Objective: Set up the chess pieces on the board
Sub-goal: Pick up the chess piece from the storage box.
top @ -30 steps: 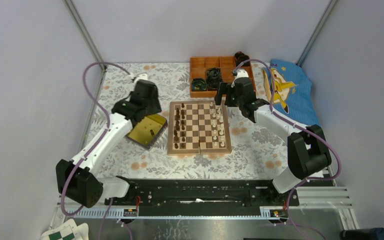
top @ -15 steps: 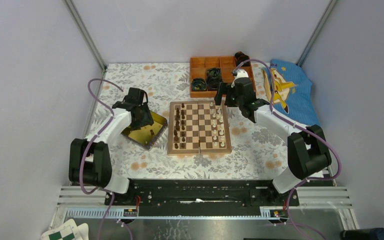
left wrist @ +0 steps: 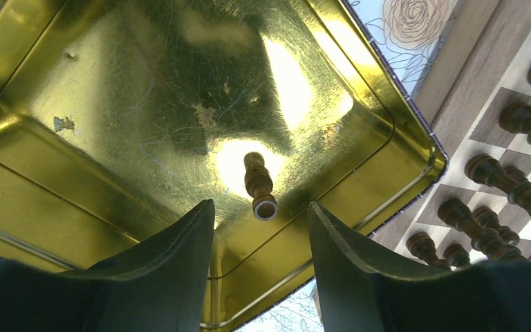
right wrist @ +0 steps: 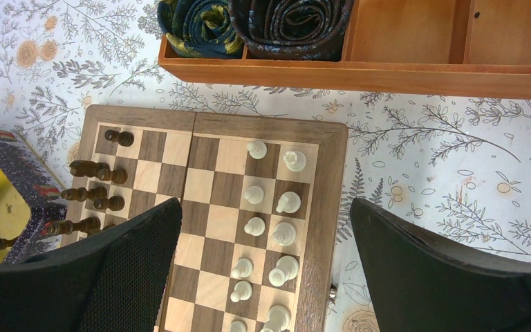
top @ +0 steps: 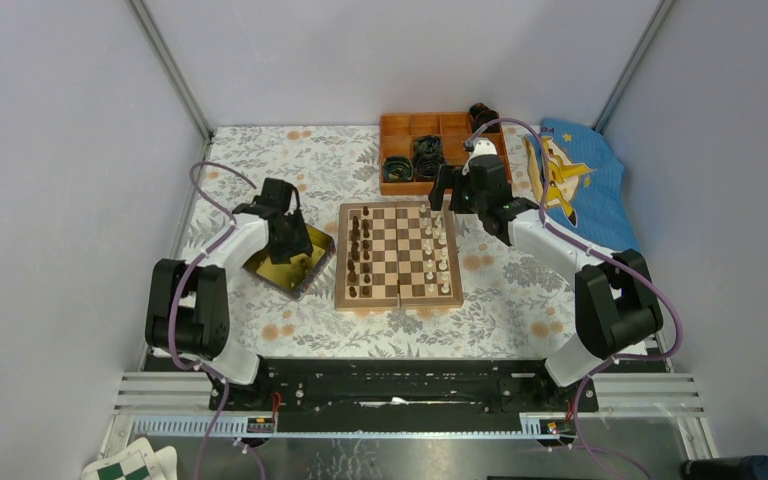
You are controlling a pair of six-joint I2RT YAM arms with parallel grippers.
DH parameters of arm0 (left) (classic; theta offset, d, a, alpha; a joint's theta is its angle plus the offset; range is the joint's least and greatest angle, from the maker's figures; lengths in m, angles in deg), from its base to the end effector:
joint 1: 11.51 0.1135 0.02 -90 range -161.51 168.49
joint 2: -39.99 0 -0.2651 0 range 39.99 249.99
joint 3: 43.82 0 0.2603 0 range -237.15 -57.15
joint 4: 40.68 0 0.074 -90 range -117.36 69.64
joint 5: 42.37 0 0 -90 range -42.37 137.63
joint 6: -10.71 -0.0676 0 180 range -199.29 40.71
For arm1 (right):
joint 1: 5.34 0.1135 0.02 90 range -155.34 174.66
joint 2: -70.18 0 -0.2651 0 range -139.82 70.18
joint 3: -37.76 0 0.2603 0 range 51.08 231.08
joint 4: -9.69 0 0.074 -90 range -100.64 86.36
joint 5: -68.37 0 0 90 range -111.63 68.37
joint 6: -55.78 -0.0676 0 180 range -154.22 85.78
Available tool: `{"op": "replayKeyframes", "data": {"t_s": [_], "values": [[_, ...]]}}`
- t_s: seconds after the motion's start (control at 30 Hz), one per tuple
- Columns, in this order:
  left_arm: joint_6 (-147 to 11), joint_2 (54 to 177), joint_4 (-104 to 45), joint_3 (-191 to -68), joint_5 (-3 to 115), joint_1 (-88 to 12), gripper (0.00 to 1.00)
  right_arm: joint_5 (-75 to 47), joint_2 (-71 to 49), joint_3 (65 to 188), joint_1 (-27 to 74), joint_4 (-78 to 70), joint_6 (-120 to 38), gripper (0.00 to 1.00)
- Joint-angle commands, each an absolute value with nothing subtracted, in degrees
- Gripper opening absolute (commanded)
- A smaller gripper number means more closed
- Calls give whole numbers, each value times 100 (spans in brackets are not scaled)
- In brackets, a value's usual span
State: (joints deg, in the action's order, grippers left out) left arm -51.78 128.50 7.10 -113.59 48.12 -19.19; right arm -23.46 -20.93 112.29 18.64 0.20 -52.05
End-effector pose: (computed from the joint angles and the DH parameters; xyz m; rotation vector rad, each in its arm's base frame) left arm 0.3131 -0.0428 0.1650 -0.4707 2.7070 -0.1838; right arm 0.3680 0.1613 0.2421 -0.0897 2.0502 0.4263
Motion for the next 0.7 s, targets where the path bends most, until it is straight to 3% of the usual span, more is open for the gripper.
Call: {"op": "replayKeyframes", "data": {"t_s": [0.0,0.43,0.67], "values": [[-5303,13001,375,-11262,4984,-1870,59,-2260,-2017,11278,1838,304,-5208,100],[-5375,13310,317,-11356,4860,-1863,51,-2282,-2033,11278,1838,295,-5207,100],[-5413,13384,264,-11364,4841,-1867,32,-2298,-2057,11278,1838,304,-5207,100]]}}
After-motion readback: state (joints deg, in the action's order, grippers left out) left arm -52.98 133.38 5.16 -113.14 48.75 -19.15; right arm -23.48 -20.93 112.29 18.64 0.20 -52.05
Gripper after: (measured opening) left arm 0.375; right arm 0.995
